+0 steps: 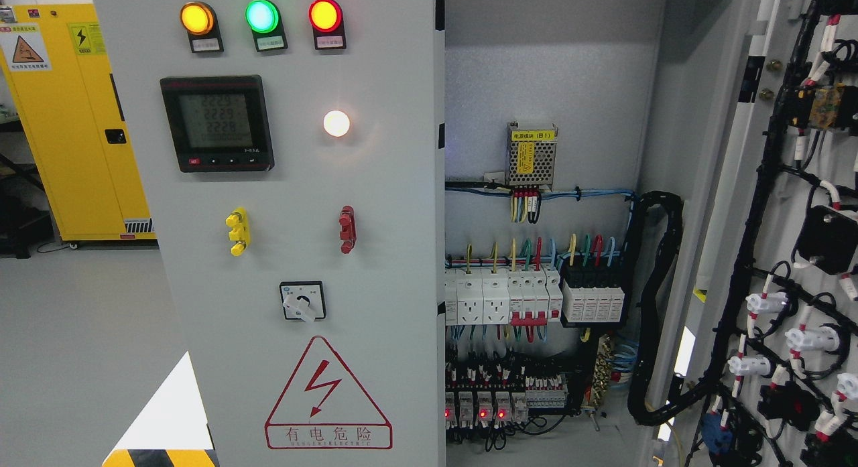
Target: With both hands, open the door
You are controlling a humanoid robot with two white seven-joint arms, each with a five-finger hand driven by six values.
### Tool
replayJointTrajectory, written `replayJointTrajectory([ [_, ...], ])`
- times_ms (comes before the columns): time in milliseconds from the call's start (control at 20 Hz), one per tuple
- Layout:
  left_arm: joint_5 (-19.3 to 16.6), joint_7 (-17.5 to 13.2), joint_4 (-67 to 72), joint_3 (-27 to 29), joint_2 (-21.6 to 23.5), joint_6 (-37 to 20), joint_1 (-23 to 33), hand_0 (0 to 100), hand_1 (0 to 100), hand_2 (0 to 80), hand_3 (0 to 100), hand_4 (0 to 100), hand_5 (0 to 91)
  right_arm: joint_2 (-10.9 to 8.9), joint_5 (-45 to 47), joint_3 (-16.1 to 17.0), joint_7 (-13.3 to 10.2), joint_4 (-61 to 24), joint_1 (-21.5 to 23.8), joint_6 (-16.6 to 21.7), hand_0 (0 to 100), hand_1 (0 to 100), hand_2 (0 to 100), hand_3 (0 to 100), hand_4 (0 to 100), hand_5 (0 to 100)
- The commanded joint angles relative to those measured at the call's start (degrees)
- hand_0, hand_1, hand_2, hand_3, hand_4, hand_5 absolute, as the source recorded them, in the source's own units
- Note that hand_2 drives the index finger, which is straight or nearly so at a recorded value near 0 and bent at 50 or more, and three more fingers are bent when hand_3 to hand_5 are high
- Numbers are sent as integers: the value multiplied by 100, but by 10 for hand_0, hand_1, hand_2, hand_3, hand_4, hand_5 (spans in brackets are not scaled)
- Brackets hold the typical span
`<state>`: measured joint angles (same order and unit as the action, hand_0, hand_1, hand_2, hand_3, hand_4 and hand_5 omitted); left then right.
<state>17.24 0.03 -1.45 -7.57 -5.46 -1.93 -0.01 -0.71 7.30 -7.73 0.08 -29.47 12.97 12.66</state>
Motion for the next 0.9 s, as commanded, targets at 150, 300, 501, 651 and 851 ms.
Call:
replayJointTrajectory([
  [150, 33, -38, -57, -7, -25, -62, 62, 0, 0, 0, 0, 0, 0, -843, 26, -474, -17, -6224, 1645, -18, 227, 32, 0, 0, 0, 0],
  [300, 42, -38, -84, -8, -34, -62, -17, 0, 0, 0, 0, 0, 0, -913, 26, -510, -26, -7271, 2033, -1, 228, 32, 0, 0, 0, 0],
  [501, 33, -38, -75, -8, -43, -62, -87, 0, 0, 0, 0, 0, 0, -1159, 34, -747, -26, -8467, 2130, 43, 227, 32, 0, 0, 0, 0],
  [651, 42, -38, -75, -8, -43, -62, -87, 0, 0, 0, 0, 0, 0, -1273, 34, -1115, -17, -8882, 2087, 43, 228, 31, 0, 0, 0, 0],
  [851, 42, -38, -75, -8, -43, -62, -87, 0, 0, 0, 0, 0, 0, -1230, 34, -1485, -26, -8971, 1535, 52, 227, 31, 0, 0, 0, 0],
])
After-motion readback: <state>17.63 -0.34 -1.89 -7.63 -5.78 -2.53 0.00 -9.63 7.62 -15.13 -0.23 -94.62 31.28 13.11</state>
